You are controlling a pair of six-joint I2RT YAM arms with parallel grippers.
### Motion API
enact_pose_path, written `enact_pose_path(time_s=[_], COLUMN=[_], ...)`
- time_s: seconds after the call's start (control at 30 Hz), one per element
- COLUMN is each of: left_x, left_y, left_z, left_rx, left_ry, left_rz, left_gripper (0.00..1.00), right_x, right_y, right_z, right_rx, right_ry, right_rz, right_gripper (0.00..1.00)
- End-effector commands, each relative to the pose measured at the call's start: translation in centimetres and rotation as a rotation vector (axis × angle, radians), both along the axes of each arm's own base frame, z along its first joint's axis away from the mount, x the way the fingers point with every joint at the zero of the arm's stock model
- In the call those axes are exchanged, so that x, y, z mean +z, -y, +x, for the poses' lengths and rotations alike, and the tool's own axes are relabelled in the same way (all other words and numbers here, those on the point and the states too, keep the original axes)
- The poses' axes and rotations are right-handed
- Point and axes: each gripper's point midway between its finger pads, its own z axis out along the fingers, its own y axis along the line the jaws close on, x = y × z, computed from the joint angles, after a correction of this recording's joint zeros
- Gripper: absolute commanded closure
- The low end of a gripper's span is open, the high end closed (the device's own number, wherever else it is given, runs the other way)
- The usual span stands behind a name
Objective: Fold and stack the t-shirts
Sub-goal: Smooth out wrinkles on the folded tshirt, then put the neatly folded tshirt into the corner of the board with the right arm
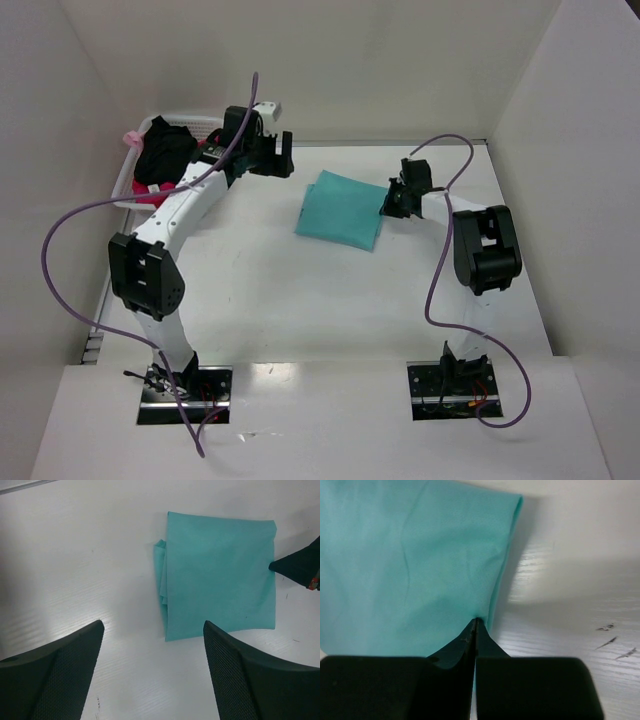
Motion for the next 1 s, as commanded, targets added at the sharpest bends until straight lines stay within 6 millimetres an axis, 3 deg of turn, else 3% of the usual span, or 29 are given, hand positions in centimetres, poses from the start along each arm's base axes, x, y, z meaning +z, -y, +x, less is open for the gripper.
enact_pose_path(time_s=[0.0,0.23,0.37,0.5,0.53,0.63,0.7,0.73,0.77,0.97], left_x=[3.4,5.0,4.6,4.5,5.1,4.7,5.1,5.0,4.2,4.4], left_y=[0.0,-0.3,-0.2,-0.1,-0.3,-0.6,-0.5,-0.5,-0.5,-0.2], left_z=[-0.3,-1.0,-1.7,-3.2,-3.7,-5.2,-6.2,-6.5,-6.7,-7.8], left_rx=[0.007,0.007,-0.010,-0.037,-0.037,-0.045,-0.063,-0.063,-0.070,-0.080], left_ry=[0.090,0.120,0.111,0.100,0.113,0.110,0.109,0.107,0.087,0.072], left_rz=[-0.031,-0.041,-0.049,-0.063,-0.068,-0.072,-0.094,-0.093,-0.092,-0.131], left_gripper=[0.11,0.03,0.01,0.01,0.01,0.01,0.01,0.01,0.01,0.01], right_x=[0.2,5.9,11.2,13.8,13.9,12.6,10.9,11.2,9.9,7.5], right_y=[2.1,3.3,2.9,1.9,1.8,1.5,1.0,1.0,0.9,0.6], right_z=[-0.3,0.1,-0.1,-1.3,-1.8,-3.2,-3.9,-3.7,-4.0,-3.1], right_rx=[-0.066,-0.122,-0.127,-0.091,-0.083,-0.075,-0.059,-0.058,-0.069,-0.067], right_ry=[-0.017,0.086,0.185,0.270,0.280,0.263,0.222,0.234,0.200,0.162], right_rz=[-0.043,-0.020,0.025,0.099,0.106,0.133,0.155,0.157,0.162,0.193], right_gripper=[0.99,0.92,0.80,0.47,0.32,0.04,0.00,0.00,0.00,0.00])
